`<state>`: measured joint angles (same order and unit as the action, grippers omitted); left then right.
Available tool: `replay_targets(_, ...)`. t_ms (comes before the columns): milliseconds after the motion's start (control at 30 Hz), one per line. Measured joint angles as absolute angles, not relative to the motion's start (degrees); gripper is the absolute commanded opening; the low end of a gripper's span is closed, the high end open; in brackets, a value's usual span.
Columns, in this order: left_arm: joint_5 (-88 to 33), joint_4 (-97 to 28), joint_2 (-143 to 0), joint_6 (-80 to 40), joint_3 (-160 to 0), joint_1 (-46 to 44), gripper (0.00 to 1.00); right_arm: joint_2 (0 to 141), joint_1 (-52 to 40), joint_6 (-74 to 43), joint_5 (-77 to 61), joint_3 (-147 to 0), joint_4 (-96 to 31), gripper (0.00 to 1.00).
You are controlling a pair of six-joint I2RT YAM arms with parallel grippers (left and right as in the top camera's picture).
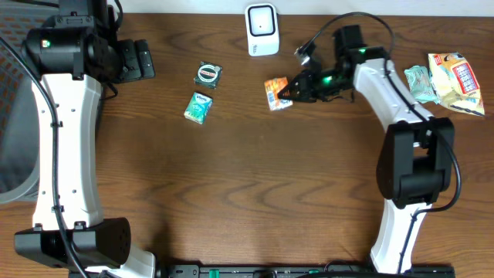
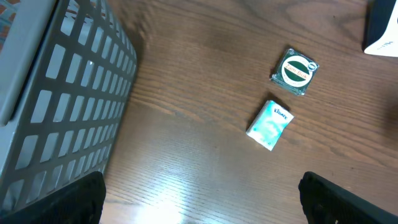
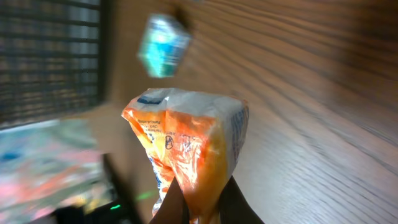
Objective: Scan the item barcode
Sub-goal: 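Move the held orange pack down away from the scanner, then raise the held orange pack up to the white scanner window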
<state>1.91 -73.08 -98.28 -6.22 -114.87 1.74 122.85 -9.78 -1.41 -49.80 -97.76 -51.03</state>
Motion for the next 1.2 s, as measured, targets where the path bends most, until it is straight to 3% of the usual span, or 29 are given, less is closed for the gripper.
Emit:
replay_targets(400, 1.9, -73.1, -98.3, -6.2, -114.9, 1.7, 0.98, 122.8, -23.2, -3.6, -2.9, -108.4, -50.0, 0.01)
replay_targets(633, 1.9, -73.1, -98.3, -6.2, -114.9, 1.7, 0.98, 123.2, -23.6, -0.5, 5.2, -115.7, -44.4, 0.01)
replay_targets(867, 1.9, -73.1, -98.3, -6.2, -114.9, 1.7, 0.98, 131.1, -22.3, 6.4, 11.7, -133.0, -44.7, 0.01)
replay_targets(1200, 1.9, -73.1, -98.3, -6.2, -114.9, 1.7, 0.98, 142.3, -24.3, 27.2, 18.8, -136.5, -20.8, 0.01)
